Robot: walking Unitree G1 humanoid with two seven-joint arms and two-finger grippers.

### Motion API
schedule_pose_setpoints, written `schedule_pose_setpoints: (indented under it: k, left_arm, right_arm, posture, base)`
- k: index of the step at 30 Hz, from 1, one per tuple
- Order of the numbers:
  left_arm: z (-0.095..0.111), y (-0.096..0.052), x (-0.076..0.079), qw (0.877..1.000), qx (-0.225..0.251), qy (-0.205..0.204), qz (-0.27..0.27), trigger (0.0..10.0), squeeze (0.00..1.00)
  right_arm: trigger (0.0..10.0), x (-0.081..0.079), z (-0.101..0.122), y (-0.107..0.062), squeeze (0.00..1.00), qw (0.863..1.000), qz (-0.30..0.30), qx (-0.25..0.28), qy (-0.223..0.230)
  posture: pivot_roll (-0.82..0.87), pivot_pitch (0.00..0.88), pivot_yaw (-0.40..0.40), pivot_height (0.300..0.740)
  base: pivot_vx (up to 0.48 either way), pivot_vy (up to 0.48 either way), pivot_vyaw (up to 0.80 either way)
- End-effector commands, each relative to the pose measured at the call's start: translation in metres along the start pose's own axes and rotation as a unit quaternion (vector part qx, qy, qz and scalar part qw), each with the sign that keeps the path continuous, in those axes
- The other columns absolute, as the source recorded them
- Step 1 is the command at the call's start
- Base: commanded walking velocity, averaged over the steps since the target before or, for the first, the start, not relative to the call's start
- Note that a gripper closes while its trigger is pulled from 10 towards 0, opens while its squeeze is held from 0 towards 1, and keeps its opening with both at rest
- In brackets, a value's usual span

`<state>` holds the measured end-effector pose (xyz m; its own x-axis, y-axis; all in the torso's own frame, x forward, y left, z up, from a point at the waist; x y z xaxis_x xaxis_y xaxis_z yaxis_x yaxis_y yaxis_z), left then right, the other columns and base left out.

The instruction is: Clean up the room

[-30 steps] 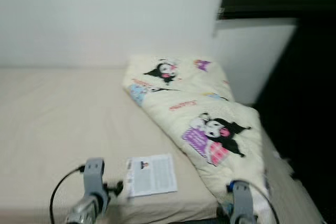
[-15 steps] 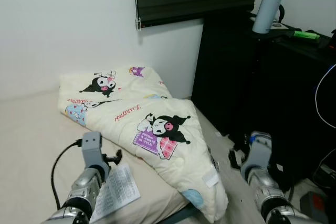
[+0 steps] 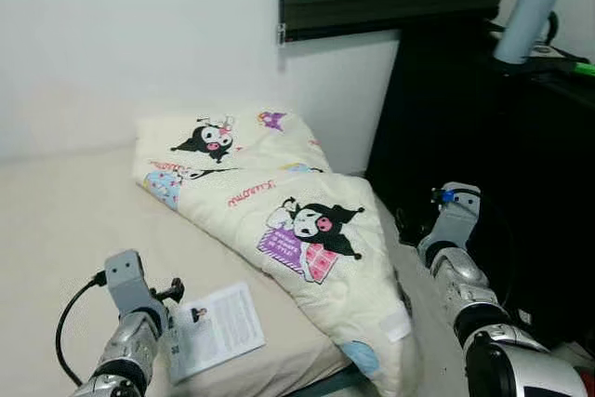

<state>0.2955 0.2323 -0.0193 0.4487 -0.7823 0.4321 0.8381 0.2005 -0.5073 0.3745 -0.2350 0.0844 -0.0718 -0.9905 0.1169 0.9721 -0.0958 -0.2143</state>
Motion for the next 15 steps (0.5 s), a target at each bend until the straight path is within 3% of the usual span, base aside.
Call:
schedule_pose_setpoints:
  k: [1, 7, 9, 15]
  left_arm:
    - [-0.014, -0.004, -0.005, 0.999, -0.029, 0.01, -0.008, 10.0, 0.0]
    - [-0.023, -0.01, -0.024, 0.998, -0.046, 0.028, 0.017, 10.0, 0.0]
    - [-0.023, -0.01, -0.024, 0.998, -0.046, 0.028, 0.017, 10.0, 0.0]
    - [-0.02, -0.01, -0.022, 0.999, -0.031, 0.018, 0.003, 10.0, 0.0]
  right_arm:
    - [10.0, -0.002, 0.021, 0.005, 0.0, 0.999, 0.01, 0.039, 0.015]
    - [10.0, -0.018, 0.031, 0.007, 0.0, 0.995, 0.063, 0.057, 0.045]
    - [10.0, -0.018, 0.031, 0.007, 0.0, 0.995, 0.063, 0.057, 0.045]
    - [10.0, -0.043, 0.009, 0.001, 0.0, 0.988, 0.136, 0.033, 0.063]
  posture:
    - [-0.13, 0.0, 0.005, 0.685]
    - [-0.12, 0.0, -0.004, 0.655]
    - [-0.12, 0.0, -0.004, 0.655]
    - [-0.12, 0.0, -0.021, 0.625]
  base:
    - [0.0, 0.0, 0.0]
    - [0.0, 0.0, 0.0]
    - [0.0, 0.0, 0.0]
    - [0.0, 0.0, 0.0]
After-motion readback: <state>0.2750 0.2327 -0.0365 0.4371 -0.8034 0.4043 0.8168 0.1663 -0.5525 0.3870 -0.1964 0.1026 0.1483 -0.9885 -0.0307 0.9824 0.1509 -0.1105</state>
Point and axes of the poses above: a point about 5 cm out from each wrist's last joint towards the gripper, its own y axis pointing out of the wrist towards the gripper, its own z axis along the axis of the wrist's last joint, x = y × z, the point moved 2 cm from there along y, pointing out of the wrist towards the gripper, and after that the axes turned 15 degrees about -y, right-handed, at the moved point
